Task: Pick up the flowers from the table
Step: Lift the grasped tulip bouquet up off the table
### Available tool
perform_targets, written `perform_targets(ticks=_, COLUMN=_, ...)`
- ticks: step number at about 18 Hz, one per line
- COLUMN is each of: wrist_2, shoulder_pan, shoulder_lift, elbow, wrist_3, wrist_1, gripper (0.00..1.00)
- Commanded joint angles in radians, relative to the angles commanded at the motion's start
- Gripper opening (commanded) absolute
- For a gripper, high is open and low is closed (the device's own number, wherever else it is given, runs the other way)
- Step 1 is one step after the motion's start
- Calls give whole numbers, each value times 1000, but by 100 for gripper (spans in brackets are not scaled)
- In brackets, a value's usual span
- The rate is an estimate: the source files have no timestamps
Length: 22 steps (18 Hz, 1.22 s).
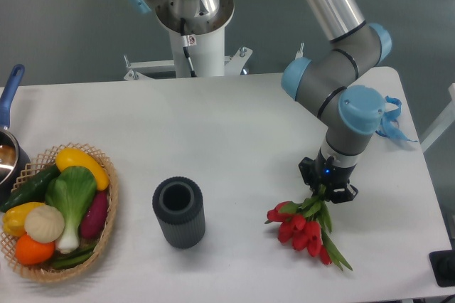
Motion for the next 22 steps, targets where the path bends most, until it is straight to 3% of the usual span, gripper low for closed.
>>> perform_targets(ticks=3, wrist_2=-41, shoulder_pan=9, shoulder_lift=75, elbow=6, wrist_3=-40, wrist_1=0, gripper=18)
perform_targets(ticks=6, wrist_2=-258, shoulder_pan=34, shoulder_lift=141, elbow=9, wrist_3=-147, wrist_1=2, gripper=18)
perform_targets(ticks=11, wrist_2=-490, shoulder_pan=58, shoulder_lift=227, elbow=28, wrist_3=-294, wrist_1=2, gripper=18)
perform_targets(ticks=17, wrist_2=-736, shoulder_pan=74, shoulder_lift=264, elbow=28, wrist_3=-394, wrist_1=6, gripper=18)
perform_targets(ticks=22, wrist_2=-769, shoulder_pan=94, shoulder_lift=264, elbow=26, wrist_3=-394, wrist_1=8, gripper=18)
